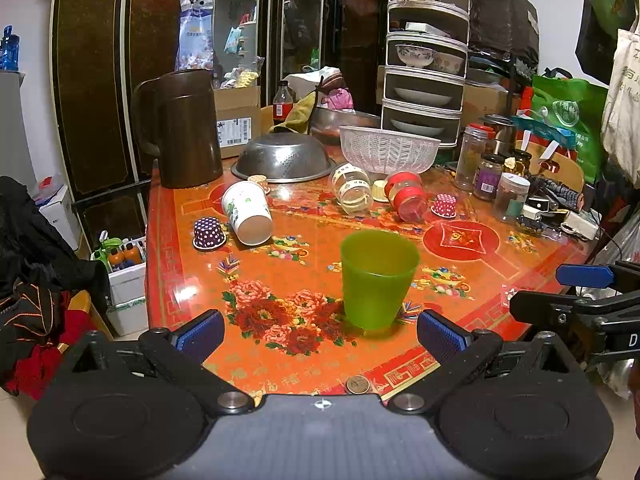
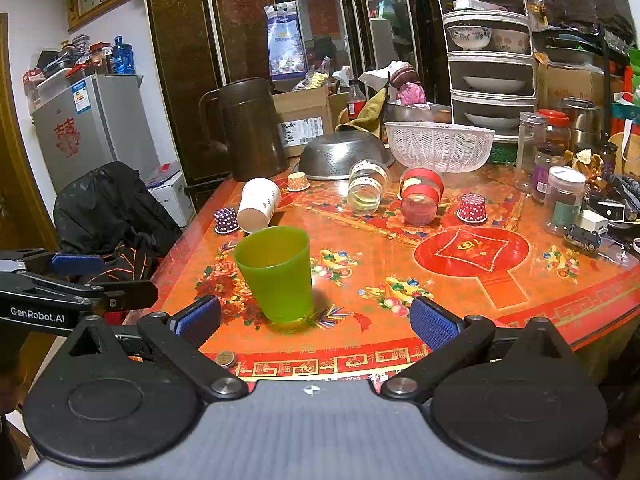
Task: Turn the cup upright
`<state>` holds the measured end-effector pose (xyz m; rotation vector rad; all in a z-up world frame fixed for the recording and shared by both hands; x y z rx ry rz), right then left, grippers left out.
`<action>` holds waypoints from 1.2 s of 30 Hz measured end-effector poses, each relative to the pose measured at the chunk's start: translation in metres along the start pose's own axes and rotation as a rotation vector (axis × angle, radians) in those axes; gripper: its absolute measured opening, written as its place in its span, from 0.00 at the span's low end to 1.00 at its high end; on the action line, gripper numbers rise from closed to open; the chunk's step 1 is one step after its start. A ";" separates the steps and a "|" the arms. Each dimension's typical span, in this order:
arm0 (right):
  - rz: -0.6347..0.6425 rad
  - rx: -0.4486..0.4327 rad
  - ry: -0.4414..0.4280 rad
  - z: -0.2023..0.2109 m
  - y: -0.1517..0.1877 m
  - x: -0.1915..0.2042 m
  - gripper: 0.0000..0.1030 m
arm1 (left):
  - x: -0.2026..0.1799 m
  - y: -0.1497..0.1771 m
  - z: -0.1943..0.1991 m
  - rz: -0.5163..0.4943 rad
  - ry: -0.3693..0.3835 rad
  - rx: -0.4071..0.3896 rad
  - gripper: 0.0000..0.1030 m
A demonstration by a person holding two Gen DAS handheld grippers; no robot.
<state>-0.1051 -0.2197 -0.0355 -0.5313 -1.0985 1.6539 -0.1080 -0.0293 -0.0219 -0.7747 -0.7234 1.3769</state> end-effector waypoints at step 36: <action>-0.013 0.007 -0.009 -0.003 0.004 -0.003 0.99 | -0.005 0.002 -0.007 -0.008 -0.003 -0.056 1.00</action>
Point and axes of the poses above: each gripper's, at about its wrist camera, not at the fingertips, and z roughly against the way its jaws point, x to its left, y to its underside, the point moved 5 cm from there along -z, roughly the way its jaws point, and after that the axes turned 2 degrees about -y, right-handed, at the moved point
